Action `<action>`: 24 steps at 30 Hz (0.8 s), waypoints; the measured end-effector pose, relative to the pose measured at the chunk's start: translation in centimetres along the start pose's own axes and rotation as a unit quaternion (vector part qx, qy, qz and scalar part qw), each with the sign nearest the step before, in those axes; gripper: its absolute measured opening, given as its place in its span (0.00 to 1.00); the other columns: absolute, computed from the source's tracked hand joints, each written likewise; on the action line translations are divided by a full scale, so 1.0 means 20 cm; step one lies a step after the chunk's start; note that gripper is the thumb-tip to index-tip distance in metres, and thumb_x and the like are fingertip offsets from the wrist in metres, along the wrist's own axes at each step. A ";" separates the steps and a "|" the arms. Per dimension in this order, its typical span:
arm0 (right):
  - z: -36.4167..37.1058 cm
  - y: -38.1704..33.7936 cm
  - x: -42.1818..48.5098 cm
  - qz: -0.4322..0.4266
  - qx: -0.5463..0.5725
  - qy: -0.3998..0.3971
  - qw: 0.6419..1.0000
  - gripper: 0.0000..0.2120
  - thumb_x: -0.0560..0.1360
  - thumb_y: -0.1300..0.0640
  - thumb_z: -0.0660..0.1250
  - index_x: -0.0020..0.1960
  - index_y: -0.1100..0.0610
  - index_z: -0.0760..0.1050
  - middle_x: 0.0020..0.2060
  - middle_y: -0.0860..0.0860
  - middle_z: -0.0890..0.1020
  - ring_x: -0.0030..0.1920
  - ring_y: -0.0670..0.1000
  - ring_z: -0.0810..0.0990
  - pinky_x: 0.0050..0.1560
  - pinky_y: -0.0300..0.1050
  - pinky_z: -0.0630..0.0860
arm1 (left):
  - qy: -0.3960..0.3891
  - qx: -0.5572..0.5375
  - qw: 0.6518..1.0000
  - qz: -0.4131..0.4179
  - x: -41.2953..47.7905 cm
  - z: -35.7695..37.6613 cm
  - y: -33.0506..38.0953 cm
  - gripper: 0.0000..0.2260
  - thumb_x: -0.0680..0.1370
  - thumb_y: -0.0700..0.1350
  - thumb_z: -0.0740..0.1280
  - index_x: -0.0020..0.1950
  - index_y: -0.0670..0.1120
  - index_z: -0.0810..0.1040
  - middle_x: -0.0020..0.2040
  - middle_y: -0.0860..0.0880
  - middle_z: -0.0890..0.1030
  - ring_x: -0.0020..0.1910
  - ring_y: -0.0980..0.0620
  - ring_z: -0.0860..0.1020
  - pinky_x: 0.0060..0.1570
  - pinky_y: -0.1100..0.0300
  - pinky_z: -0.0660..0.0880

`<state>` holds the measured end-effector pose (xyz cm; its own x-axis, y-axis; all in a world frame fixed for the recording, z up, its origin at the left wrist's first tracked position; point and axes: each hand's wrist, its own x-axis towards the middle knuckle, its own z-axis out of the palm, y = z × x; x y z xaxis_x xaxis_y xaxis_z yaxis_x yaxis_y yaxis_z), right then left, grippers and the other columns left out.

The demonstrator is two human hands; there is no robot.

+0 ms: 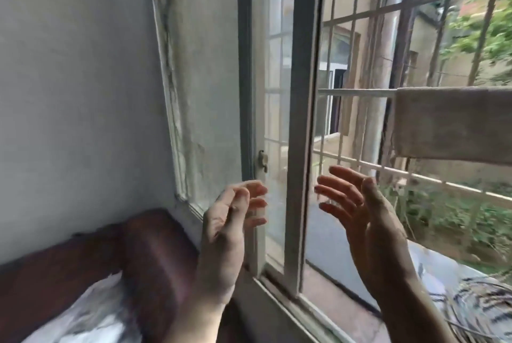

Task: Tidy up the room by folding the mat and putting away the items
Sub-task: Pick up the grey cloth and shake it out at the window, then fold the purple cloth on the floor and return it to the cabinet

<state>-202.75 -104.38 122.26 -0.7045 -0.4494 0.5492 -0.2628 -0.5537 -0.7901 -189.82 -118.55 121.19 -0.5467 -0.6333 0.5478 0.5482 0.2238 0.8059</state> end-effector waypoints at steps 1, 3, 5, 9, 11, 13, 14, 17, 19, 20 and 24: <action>0.06 0.01 -0.02 0.005 0.004 -0.010 1.000 0.26 0.77 0.38 0.56 0.63 0.55 0.77 0.57 0.55 0.84 0.60 0.56 0.82 0.58 0.50 0.79 | 0.009 0.004 1.000 0.003 -0.02 -0.05 0.03 0.18 0.77 0.59 0.63 0.55 0.49 0.84 0.55 0.44 0.85 0.53 0.46 0.82 0.52 0.49 0.78; 0.24 0.05 -0.08 0.019 0.021 -0.040 0.999 0.34 0.72 0.30 0.63 0.64 0.56 0.76 0.58 0.56 0.84 0.60 0.55 0.82 0.57 0.48 0.79 | 0.036 0.041 0.998 0.013 -0.09 -0.22 0.09 0.18 0.78 0.59 0.62 0.55 0.49 0.84 0.56 0.45 0.85 0.55 0.46 0.82 0.52 0.48 0.78; 0.46 0.10 -0.18 0.043 0.046 -0.061 0.996 0.42 0.64 0.25 0.68 0.64 0.56 0.76 0.57 0.57 0.84 0.58 0.55 0.83 0.55 0.46 0.80 | 0.067 0.080 0.994 0.018 -0.19 -0.42 0.17 0.19 0.77 0.61 0.61 0.56 0.51 0.83 0.56 0.46 0.85 0.56 0.46 0.82 0.52 0.48 0.79; 0.91 0.20 -0.42 0.085 0.082 -0.110 0.987 0.38 0.64 0.26 0.69 0.63 0.51 0.78 0.57 0.57 0.84 0.59 0.56 0.82 0.56 0.47 0.79 | 0.143 0.126 0.981 0.025 -0.40 -0.88 0.36 0.19 0.76 0.62 0.60 0.55 0.55 0.83 0.57 0.47 0.84 0.56 0.47 0.82 0.52 0.47 0.80; 1.12 0.25 -0.56 0.115 0.112 -0.117 0.980 0.34 0.69 0.30 0.67 0.65 0.54 0.77 0.57 0.57 0.84 0.59 0.55 0.82 0.55 0.44 0.80 | 0.180 0.140 0.973 0.023 -0.53 -1.13 0.48 0.19 0.75 0.62 0.60 0.54 0.55 0.84 0.58 0.47 0.84 0.56 0.47 0.82 0.52 0.46 0.79; 1.31 0.29 -0.68 0.141 0.146 -0.131 0.970 0.31 0.73 0.36 0.63 0.66 0.57 0.76 0.56 0.59 0.84 0.58 0.58 0.82 0.53 0.44 0.80 | 0.216 0.152 0.964 0.022 -0.67 -1.36 0.58 0.19 0.75 0.62 0.60 0.54 0.54 0.84 0.58 0.46 0.84 0.57 0.46 0.82 0.52 0.46 0.78; 1.40 0.30 -0.74 0.150 0.151 -0.145 0.966 0.31 0.73 0.35 0.65 0.66 0.57 0.76 0.57 0.60 0.83 0.58 0.59 0.82 0.52 0.45 0.80 | 0.237 0.160 0.958 0.022 -0.76 -1.47 0.63 0.19 0.75 0.62 0.60 0.54 0.55 0.84 0.59 0.46 0.84 0.57 0.45 0.82 0.52 0.47 0.78; 1.72 0.33 -0.94 0.186 0.167 -0.199 0.948 0.40 0.59 0.28 0.75 0.61 0.55 0.79 0.56 0.61 0.84 0.56 0.59 0.83 0.51 0.47 0.80 | 0.302 0.189 0.934 0.018 -1.05 -1.78 0.79 0.19 0.75 0.62 0.60 0.56 0.55 0.84 0.60 0.46 0.83 0.59 0.45 0.81 0.54 0.46 0.77; 1.89 0.33 -1.06 0.209 0.177 -0.233 0.933 0.45 0.56 0.27 0.76 0.61 0.56 0.78 0.55 0.60 0.84 0.55 0.58 0.83 0.50 0.46 0.81 | 0.328 0.224 0.918 0.008 -1.22 -1.91 0.86 0.19 0.76 0.63 0.60 0.57 0.55 0.83 0.60 0.48 0.83 0.59 0.47 0.81 0.57 0.43 0.77; 1.98 0.33 -1.13 0.220 0.185 -0.253 0.924 0.46 0.56 0.27 0.75 0.62 0.57 0.78 0.56 0.61 0.84 0.56 0.59 0.83 0.51 0.47 0.81 | 0.348 0.238 0.907 0.004 -1.31 -1.96 0.90 0.20 0.76 0.63 0.59 0.57 0.55 0.83 0.60 0.48 0.83 0.58 0.47 0.82 0.57 0.42 0.77; 2.34 0.38 -1.37 0.261 0.203 -0.325 0.886 0.48 0.54 0.25 0.75 0.62 0.57 0.77 0.55 0.60 0.84 0.56 0.58 0.83 0.52 0.47 0.81 | 0.432 0.253 0.866 0.011 -1.61 -2.16 1.04 0.21 0.75 0.62 0.59 0.57 0.53 0.84 0.60 0.48 0.83 0.60 0.47 0.81 0.54 0.47 0.79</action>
<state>-154.60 -129.05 113.99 -0.0960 -0.9543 0.2832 0.3393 -0.2988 -0.8920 -133.47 -125.57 110.58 0.2575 -0.8931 0.3690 0.0852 0.4013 0.9120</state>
